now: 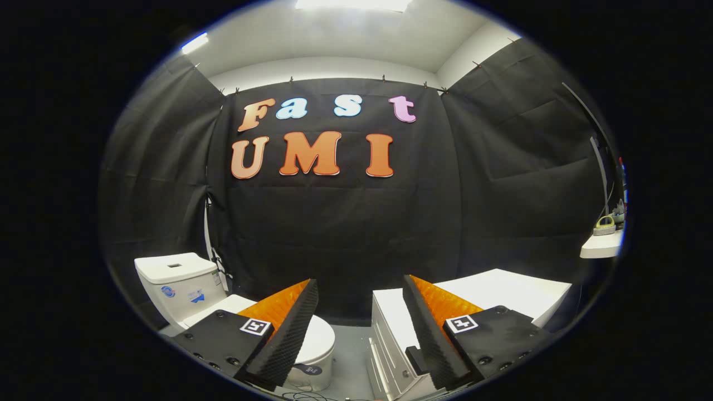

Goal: Open the toilet lid.

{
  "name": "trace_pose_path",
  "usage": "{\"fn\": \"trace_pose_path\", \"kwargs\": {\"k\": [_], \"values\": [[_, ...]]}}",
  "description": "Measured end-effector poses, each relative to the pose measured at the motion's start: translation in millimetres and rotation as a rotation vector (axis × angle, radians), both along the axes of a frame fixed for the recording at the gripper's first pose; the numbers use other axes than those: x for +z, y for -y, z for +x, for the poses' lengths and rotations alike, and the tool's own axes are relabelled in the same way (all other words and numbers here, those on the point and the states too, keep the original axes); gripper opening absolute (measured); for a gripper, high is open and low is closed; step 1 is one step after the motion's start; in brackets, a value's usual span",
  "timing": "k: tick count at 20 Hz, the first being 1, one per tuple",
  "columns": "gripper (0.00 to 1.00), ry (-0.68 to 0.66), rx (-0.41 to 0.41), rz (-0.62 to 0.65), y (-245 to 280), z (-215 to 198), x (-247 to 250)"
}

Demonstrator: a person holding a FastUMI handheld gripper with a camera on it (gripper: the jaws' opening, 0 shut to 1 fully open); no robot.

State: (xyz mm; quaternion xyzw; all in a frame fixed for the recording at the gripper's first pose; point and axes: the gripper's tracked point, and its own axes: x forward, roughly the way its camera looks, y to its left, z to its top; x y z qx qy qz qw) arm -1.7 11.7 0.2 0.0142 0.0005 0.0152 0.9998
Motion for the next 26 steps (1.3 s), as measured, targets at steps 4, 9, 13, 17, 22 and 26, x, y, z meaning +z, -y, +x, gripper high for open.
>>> {"fn": "trace_pose_path", "kwargs": {"k": [4,9,13,17,22,26], "values": [[0.98,0.070,-0.004,0.053,-17.5,2.9,31.6],[0.98,0.126,0.031,0.128,-68.5,25.7,41.2],[0.98,0.027,0.106,0.222,-111.8,39.0,-18.1],[0.99,-0.165,0.150,0.293,-127.6,46.2,-102.0],[0.98,-0.363,0.108,0.435,-118.0,46.2,-187.6],[0.98,-0.500,0.033,0.550,-98.9,48.5,-236.2]]}}
